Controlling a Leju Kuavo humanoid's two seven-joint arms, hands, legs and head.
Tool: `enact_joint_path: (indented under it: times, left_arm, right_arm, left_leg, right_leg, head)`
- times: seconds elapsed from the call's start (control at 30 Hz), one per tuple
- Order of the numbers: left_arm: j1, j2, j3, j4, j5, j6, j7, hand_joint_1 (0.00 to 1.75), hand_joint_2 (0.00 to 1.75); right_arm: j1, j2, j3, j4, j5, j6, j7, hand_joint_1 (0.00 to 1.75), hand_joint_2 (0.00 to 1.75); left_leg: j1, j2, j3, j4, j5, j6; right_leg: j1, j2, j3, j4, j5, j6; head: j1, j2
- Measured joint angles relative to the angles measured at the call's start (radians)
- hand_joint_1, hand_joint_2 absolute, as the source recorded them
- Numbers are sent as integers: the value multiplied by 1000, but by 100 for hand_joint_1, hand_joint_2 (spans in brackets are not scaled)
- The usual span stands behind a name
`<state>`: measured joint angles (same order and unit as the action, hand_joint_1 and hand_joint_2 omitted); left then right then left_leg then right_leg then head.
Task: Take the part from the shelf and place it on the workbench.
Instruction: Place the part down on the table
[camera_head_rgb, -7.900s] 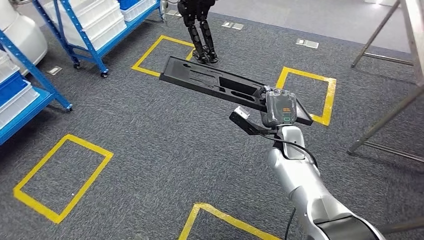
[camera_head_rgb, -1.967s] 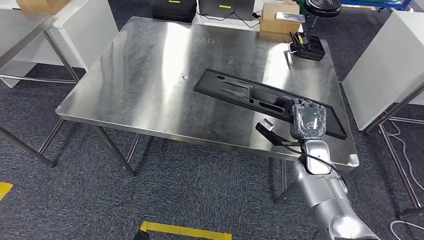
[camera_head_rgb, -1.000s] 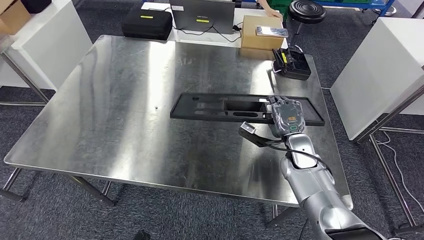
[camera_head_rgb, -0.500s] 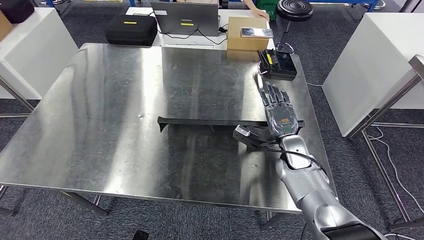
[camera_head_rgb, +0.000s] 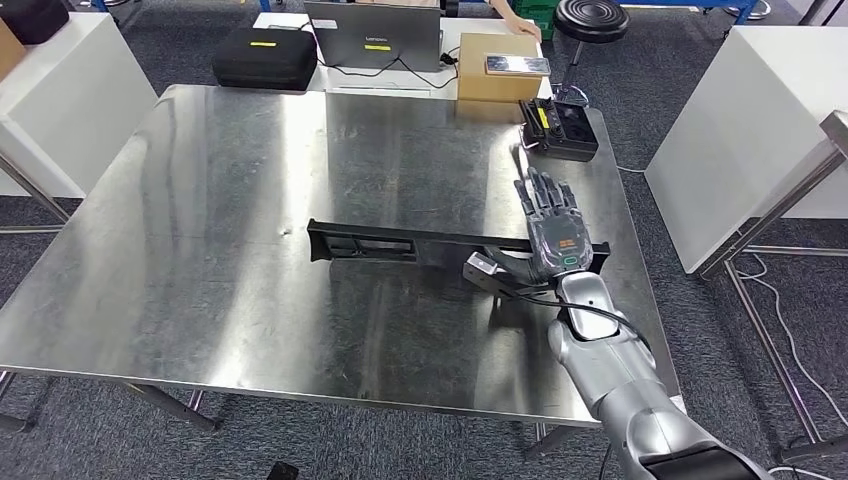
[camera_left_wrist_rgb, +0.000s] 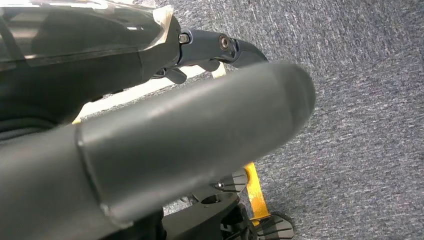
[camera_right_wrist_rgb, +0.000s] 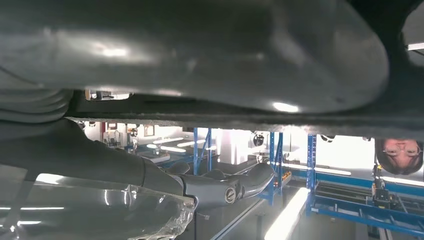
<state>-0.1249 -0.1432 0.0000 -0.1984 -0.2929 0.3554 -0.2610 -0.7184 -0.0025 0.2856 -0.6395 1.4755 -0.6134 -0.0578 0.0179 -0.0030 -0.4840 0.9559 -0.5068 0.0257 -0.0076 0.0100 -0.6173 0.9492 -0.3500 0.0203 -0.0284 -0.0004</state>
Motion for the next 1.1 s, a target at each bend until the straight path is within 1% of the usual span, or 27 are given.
enact_joint_path:
  times: [0.07,0.13,0.17,0.2,0.23,0.3,0.33,0.37,0.4,0.43,0.47,0.5,0.53,0.6,0.67,0.7,0.73,0.8,0.83,0.87,0.9,0.93,0.97,1.0,1.03,1.07,1.1]
  left_arm:
    - [0,3,0,0,1,-5,0,0,0]
    - [0,5,0,0,1,-9,-1,0,0]
    - [-1,5,0,0,1,-11,-1,0,0]
    - [-1,4,0,0,0,-13,-1,0,0]
    - [-1,4,0,0,0,-15,-1,0,0]
    - [1,3,0,0,-1,-19,-1,0,0]
    - [1,3,0,0,-1,-21,-1,0,0]
    - [2,3,0,0,-1,-22,-2,0,0]
    - [2,3,0,0,-2,-23,-2,0,0]
    - [2,2,0,0,-4,-23,-2,0,0]
    - [1,2,0,0,-6,-24,-2,0,0]
    - [1,2,0,0,-7,-25,-3,0,0]
    - [0,2,0,0,-9,-27,-3,0,0]
    - [-1,1,0,0,-10,-30,-4,0,0]
    - [-1,1,0,0,-10,-31,-4,0,0]
    - [-1,2,0,0,-10,-31,-4,0,0]
    - [-1,2,0,0,-11,-32,-4,0,0]
    - [-1,2,0,0,-11,-32,-4,0,0]
    - [0,2,0,0,-11,-33,-4,0,0]
    - [0,2,0,0,-11,-33,-4,0,0]
    - [0,3,0,0,-11,-34,-4,0,0]
    - [0,3,0,0,-11,-36,-4,0,0]
    - [-1,4,0,0,-11,-38,-4,0,0]
    - [-2,4,0,0,-11,-39,-4,0,0]
    - [-2,5,0,0,-11,-41,-4,0,0]
    - [-3,5,0,0,-11,-41,-4,0,0]
    - [-3,5,0,0,-11,-42,-4,0,0]
  right_arm:
    - [0,3,4,2,0,0,2,0,0]
    - [-1,6,8,3,-1,0,5,0,0]
    - [-2,6,8,4,-1,0,7,0,0]
    - [-3,6,8,4,-1,1,9,0,0]
    - [-4,5,8,5,-1,1,11,0,0]
    - [-3,5,9,7,-2,2,13,0,0]
    - [-2,5,9,9,-2,3,13,0,0]
    - [-1,5,9,10,-2,3,14,0,0]
    - [-2,4,9,12,-2,3,15,0,0]
    - [-2,4,9,12,-2,3,16,0,0]
    - [-3,3,9,13,-2,2,16,0,0]
    - [-5,3,9,13,-2,2,16,0,0]
    - [-6,3,9,14,-2,2,17,0,0]
    - [-9,3,9,14,-1,0,18,0,0]
    - [-11,3,9,14,0,0,19,0,0]
    - [-12,3,9,14,0,0,19,0,0]
    - [-12,3,9,14,0,0,20,0,0]
    - [-11,3,9,14,-2,0,20,0,0]
    - [-9,3,9,14,-3,0,20,0,0]
    - [-6,3,9,14,-6,1,20,0,0]
    - [-4,3,9,14,-10,4,19,0,0]
    - [-2,3,9,14,-13,7,18,0,0]
    - [-2,3,9,14,-16,11,17,0,0]
    - [-3,3,9,14,-18,14,15,0,0]
    - [-4,3,9,14,-20,16,14,0,0]
    - [-5,2,9,14,-21,17,14,0,0]
    - [-6,1,9,14,-22,17,14,0,0]
  left_leg:
    - [-5,0,-2,6,-1,7]
    - [-5,1,1,2,9,18]
    - [-4,3,5,-4,18,24]
    - [-1,5,8,-10,26,29]
    - [1,7,10,-15,33,31]
    - [1,9,6,-14,35,33]
    - [1,9,3,-12,35,33]
    - [2,9,1,-8,34,32]
    - [3,8,0,-4,33,29]
    - [5,6,-2,3,29,24]
    - [6,5,-6,9,25,18]
    - [6,4,-12,16,21,10]
    - [5,3,-19,23,18,3]
    - [3,0,-28,31,19,-7]
    - [8,-1,-34,42,8,-16]
    - [11,0,-45,66,-14,-19]
    - [12,0,-64,111,-48,-22]
    - [12,0,-120,240,-126,-23]
    - [12,0,-143,295,-149,-24]
    - [13,0,-150,319,-151,-24]
    - [13,0,-139,310,-135,-25]
    - [15,1,-108,261,-105,-25]
    - [17,1,-68,194,-76,-28]
    - [17,-2,-34,135,-54,-29]
    - [16,-6,-14,94,-40,-28]
    - [13,-10,-9,76,-36,-25]
    - [7,-14,-15,74,-31,-18]
  right_leg:
    - [-7,0,0,-1,3,6]
    - [-9,0,-2,-1,6,17]
    - [-9,-1,-8,7,-1,19]
    - [-8,-2,-21,33,-19,18]
    - [-8,-3,-45,86,-47,14]
    - [-10,-4,-103,230,-105,9]
    - [-12,-4,-124,287,-120,12]
    - [-14,-4,-128,304,-119,19]
    - [-18,-5,-113,281,-104,28]
    - [-23,-7,-79,218,-79,39]
    - [-27,-8,-39,148,-62,46]
    - [-24,-8,-7,93,-50,49]
    - [-21,-6,12,59,-47,48]
    - [-14,-1,11,55,-50,38]
    - [-20,-2,3,52,-49,23]
    - [-22,-3,1,50,-45,12]
    - [-23,-4,-4,48,-40,0]
    - [-16,-6,-19,48,-30,-19]
    - [-13,-6,-28,48,-24,-24]
    - [-10,-6,-36,49,-18,-25]
    - [-10,-6,-44,49,-12,-24]
    - [-11,-6,-50,50,-6,-22]
    - [-12,-6,-56,53,-1,-17]
    - [-11,-6,-61,55,5,-11]
    - [-10,-5,-65,57,11,-2]
    - [-7,-5,-68,56,20,8]
    - [-5,-4,-70,51,30,19]
  head:
    - [0,0]
    - [0,0]
    - [1,0]
    - [2,0]
    - [5,0]
    - [7,0]
    - [7,0]
    - [7,0]
    - [7,0]
    - [7,0]
    - [8,0]
    - [8,0]
    - [9,0]
    - [9,0]
    - [6,0]
    - [5,0]
    - [3,0]
    - [0,0]
    - [-1,0]
    - [-1,0]
    - [-1,0]
    - [-1,0]
    - [-1,0]
    - [-1,0]
    - [-1,0]
    - [-1,0]
    - [0,0]
